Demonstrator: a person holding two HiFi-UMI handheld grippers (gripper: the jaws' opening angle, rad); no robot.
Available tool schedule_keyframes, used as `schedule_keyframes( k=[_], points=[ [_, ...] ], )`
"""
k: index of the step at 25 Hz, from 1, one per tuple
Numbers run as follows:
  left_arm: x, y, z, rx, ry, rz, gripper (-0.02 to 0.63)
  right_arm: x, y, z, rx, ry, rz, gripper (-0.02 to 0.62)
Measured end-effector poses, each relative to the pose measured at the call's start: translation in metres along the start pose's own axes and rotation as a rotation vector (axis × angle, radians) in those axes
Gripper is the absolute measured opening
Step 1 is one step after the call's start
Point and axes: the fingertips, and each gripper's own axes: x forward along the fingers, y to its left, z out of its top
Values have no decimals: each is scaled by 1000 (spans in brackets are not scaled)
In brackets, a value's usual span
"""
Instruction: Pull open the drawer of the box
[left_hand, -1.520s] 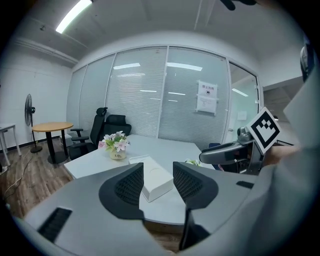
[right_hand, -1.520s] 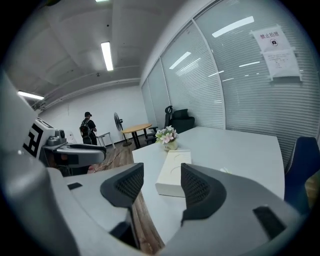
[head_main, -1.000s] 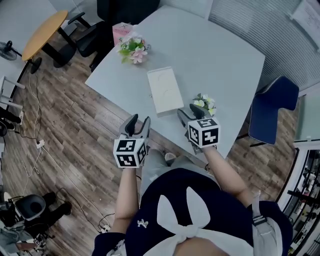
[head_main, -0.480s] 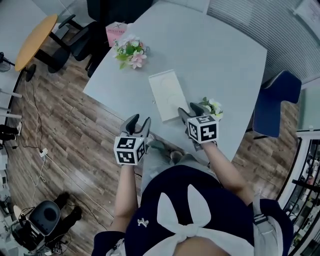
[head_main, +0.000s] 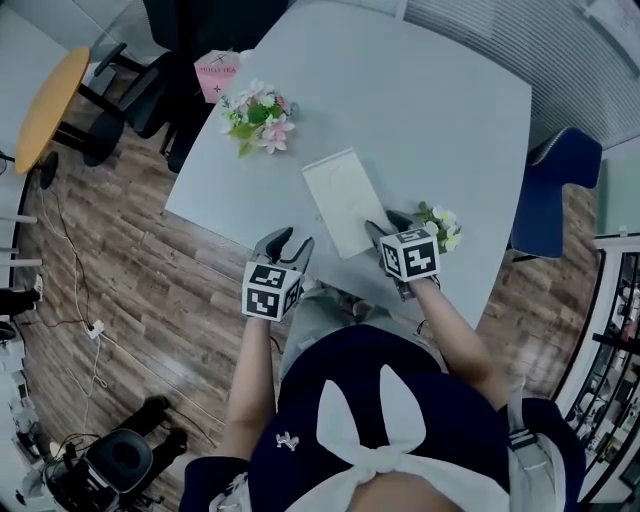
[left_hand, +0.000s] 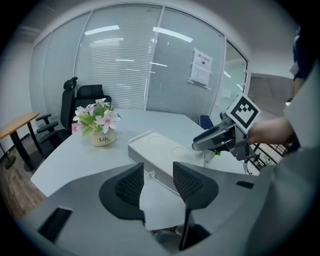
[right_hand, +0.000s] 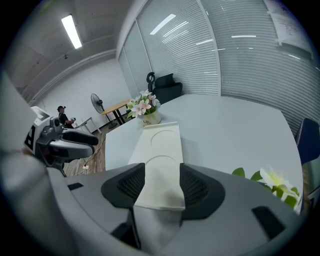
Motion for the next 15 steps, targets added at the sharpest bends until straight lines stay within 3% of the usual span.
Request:
schedule_keyframes(
  k=[7, 15],
  points=[
    [26, 22, -10, 74, 79, -29, 173, 22, -14, -7, 10, 59, -59, 224],
    [59, 25, -28, 164, 195, -125, 173, 41, -24, -22, 25, 148, -81, 204]
  ],
)
